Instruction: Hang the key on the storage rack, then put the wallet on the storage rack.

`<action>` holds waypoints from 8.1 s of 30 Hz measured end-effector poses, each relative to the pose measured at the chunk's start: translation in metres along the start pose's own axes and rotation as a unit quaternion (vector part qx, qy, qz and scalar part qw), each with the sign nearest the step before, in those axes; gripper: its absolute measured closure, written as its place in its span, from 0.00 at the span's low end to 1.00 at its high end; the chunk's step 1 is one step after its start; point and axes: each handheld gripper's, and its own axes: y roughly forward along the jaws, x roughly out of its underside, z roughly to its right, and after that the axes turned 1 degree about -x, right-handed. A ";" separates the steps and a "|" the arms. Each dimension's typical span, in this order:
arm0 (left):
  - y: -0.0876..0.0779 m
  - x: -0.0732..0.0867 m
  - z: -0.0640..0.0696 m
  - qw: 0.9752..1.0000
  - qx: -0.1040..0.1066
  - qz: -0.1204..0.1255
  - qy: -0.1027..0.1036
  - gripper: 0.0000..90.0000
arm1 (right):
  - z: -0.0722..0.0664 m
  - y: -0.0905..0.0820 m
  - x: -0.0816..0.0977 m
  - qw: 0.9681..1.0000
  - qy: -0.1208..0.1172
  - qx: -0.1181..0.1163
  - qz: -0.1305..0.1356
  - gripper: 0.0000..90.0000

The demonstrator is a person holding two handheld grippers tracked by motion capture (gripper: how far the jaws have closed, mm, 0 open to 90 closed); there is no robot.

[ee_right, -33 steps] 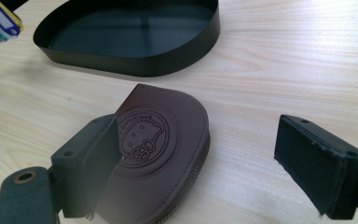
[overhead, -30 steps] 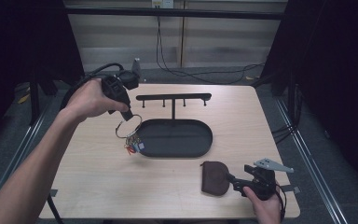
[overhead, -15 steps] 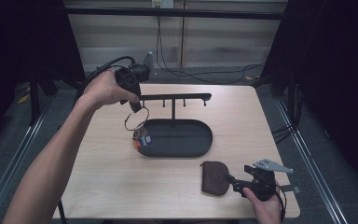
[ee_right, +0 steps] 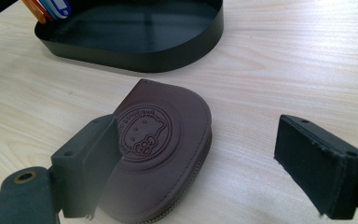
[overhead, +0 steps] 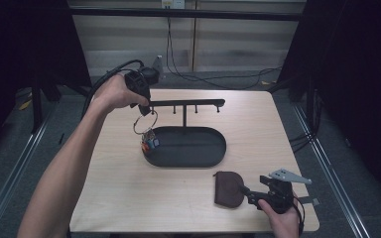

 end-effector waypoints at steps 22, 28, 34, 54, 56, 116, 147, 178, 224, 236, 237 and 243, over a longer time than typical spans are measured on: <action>0.017 0.002 -0.015 0.999 0.003 0.022 -0.025 0.91 | -0.001 0.001 -0.001 1.000 -0.002 0.000 -0.001 0.16; 0.012 0.008 -0.016 0.999 -0.013 0.032 -0.028 0.83 | -0.001 0.001 -0.001 1.000 -0.001 0.000 -0.001 0.16; 0.007 0.019 -0.017 0.998 -0.014 0.040 -0.036 0.77 | -0.001 0.001 -0.001 1.000 -0.004 0.001 -0.005 0.16; 0.014 0.066 -0.012 0.990 0.027 0.121 -0.070 0.47 | 0.000 0.004 -0.002 1.000 0.005 0.011 -0.009 0.17; 0.015 0.071 -0.007 0.989 0.029 0.132 -0.063 0.46 | 0.000 0.004 -0.002 1.000 0.003 0.011 -0.009 0.17; 0.136 0.211 0.044 0.944 0.133 0.288 -0.087 0.23 | -0.001 0.006 0.000 1.000 0.021 0.002 -0.023 0.21; 0.178 0.260 0.059 0.927 0.126 0.344 -0.082 0.20 | -0.015 0.014 -0.043 0.988 0.044 -0.013 -0.144 0.22; 0.173 0.266 0.063 0.926 0.132 0.348 -0.061 0.20 | -0.021 0.080 -0.055 0.934 0.091 0.040 -0.343 0.19; 0.174 0.268 0.061 0.927 0.129 0.346 -0.066 0.20 | -0.004 0.064 -0.063 0.946 0.136 0.000 -0.293 0.72; 0.174 0.268 0.061 0.927 0.130 0.345 -0.066 0.20 | -0.009 0.058 -0.070 0.953 0.125 0.011 -0.275 0.81; 0.174 0.268 0.061 0.927 0.130 0.345 -0.066 0.20 | -0.009 0.057 -0.071 0.954 0.124 0.007 -0.271 0.83; 0.174 0.268 0.061 0.927 0.131 0.345 -0.067 0.20 | -0.014 0.056 -0.078 0.955 0.109 0.010 -0.274 0.85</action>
